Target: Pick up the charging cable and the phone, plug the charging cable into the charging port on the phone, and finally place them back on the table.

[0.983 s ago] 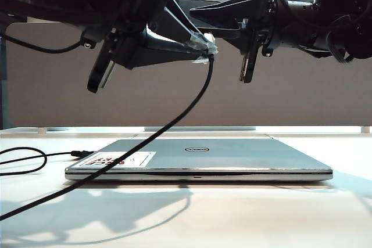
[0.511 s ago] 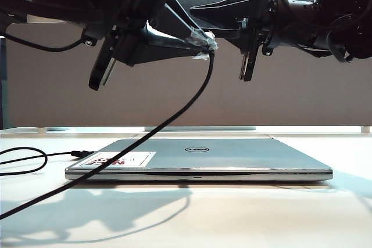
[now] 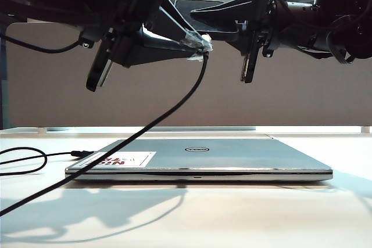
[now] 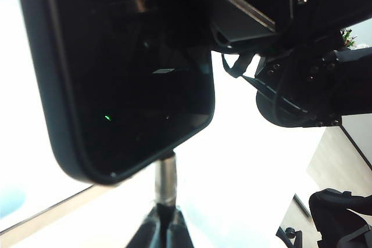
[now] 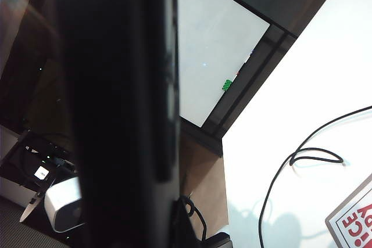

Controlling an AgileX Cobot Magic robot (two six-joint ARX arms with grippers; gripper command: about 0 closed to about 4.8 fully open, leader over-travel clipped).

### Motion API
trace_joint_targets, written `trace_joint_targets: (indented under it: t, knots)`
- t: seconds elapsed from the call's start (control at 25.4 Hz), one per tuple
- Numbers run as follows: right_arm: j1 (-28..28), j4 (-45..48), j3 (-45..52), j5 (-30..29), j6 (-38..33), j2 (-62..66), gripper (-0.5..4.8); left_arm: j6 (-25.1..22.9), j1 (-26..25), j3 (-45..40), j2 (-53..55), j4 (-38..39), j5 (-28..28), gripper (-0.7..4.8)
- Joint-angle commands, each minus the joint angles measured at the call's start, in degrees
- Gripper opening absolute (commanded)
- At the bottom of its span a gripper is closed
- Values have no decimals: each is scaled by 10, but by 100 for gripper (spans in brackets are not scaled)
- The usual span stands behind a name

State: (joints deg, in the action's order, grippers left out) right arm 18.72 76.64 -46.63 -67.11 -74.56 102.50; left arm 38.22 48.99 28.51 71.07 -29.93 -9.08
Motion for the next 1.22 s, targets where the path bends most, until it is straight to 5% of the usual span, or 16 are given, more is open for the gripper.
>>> trace_joint_targets:
  t: [0.04, 1.22]
  knots:
    - [3, 10, -1, -26, 0, -4, -6, -3, -5, 3, -2, -31, 22, -8]
    - [12, -1, 28, -22, 51, -4, -6, -3, -7, 3, -2, -32, 22, -8]
